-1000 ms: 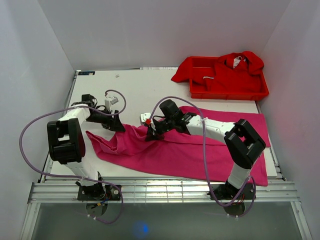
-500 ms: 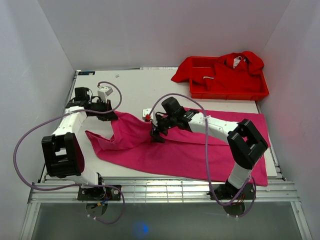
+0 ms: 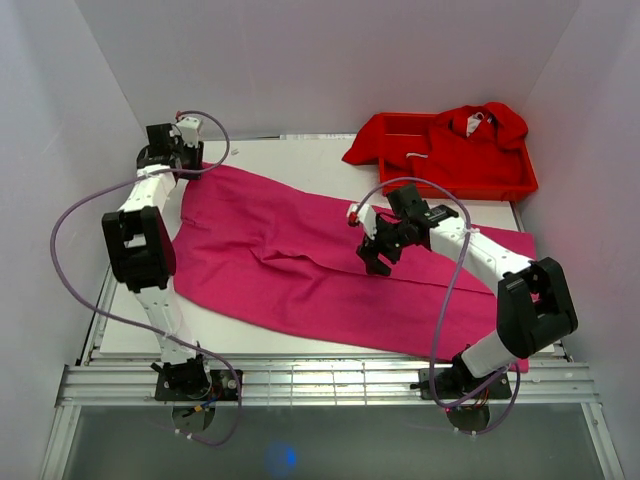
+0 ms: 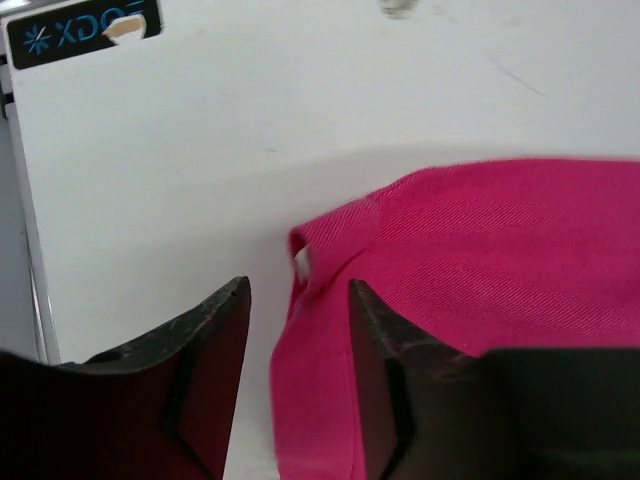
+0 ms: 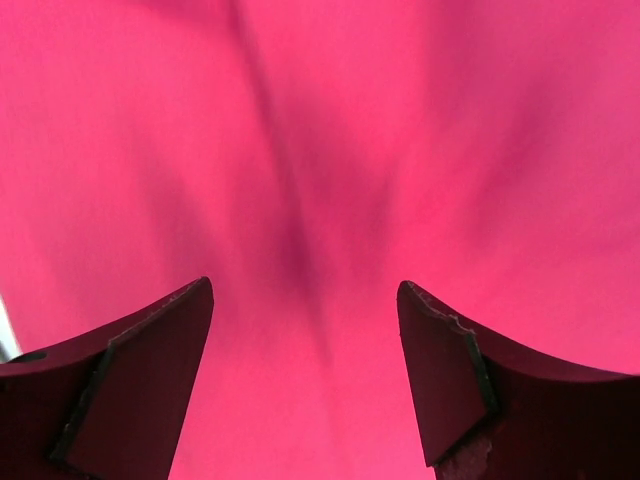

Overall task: Fold and stack the trousers
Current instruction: Flatten the trousers out

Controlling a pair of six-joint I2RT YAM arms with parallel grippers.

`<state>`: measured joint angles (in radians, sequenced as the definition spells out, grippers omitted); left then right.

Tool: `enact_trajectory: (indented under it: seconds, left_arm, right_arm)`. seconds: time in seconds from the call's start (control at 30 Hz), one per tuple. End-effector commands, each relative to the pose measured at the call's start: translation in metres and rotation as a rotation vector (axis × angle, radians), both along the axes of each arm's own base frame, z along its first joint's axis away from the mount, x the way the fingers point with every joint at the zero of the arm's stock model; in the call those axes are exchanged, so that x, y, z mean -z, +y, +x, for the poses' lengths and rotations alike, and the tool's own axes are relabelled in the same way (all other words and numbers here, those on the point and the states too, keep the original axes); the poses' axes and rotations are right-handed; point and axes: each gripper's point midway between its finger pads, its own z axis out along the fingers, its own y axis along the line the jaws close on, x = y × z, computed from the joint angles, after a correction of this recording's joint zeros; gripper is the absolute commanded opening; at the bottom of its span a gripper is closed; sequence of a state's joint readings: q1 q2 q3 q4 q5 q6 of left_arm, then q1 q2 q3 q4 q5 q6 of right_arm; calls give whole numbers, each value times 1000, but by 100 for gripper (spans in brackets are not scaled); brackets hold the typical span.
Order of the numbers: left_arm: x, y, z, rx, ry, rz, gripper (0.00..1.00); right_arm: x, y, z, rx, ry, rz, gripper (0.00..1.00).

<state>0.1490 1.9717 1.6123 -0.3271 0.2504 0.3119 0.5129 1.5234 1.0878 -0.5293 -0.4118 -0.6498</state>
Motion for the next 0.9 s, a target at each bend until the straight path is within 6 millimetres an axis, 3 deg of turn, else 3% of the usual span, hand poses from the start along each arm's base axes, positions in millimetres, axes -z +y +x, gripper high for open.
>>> enact_trajectory:
  seconds: [0.0,0.03,0.13,0.27,0.3,0.37,0.4,0.53,0.63,0.73,0.87]
  left_arm:
    - [-8,58,38,-195,-28,167,57]
    - [0,69,41,-229,-2,182,66]
    - [-14,76,30,-195,20,89,70]
    - [-32,78,-31,-137,73,-6,70]
    - [-11,65,-53,-80,131,-65,70]
    - [-2,59,-85,-37,173,-82,67]
    - [10,47,-112,0,215,-104,64]
    - [50,12,-176,149,325,-147,56]
    - [81,2,-208,177,403,-163,47]
    - [108,3,-225,175,473,-146,39]
    - [137,16,-259,129,557,-85,30]
  right_arm:
    - [35,-55,-43,31,142,-176,79]
    - [40,-64,-48,46,159,-195,78]
    - [50,-91,-60,94,178,-250,75]
    - [62,-119,-68,149,172,-330,70]
    - [69,-126,-70,169,182,-344,68]
    - [76,-135,-71,204,188,-364,64]
    - [78,-139,-70,221,185,-367,63]
    - [98,-154,-75,252,214,-429,57]
    - [112,-167,-75,268,218,-487,55]
    - [121,-177,-76,277,238,-523,54]
    - [125,-189,-72,276,220,-569,54]
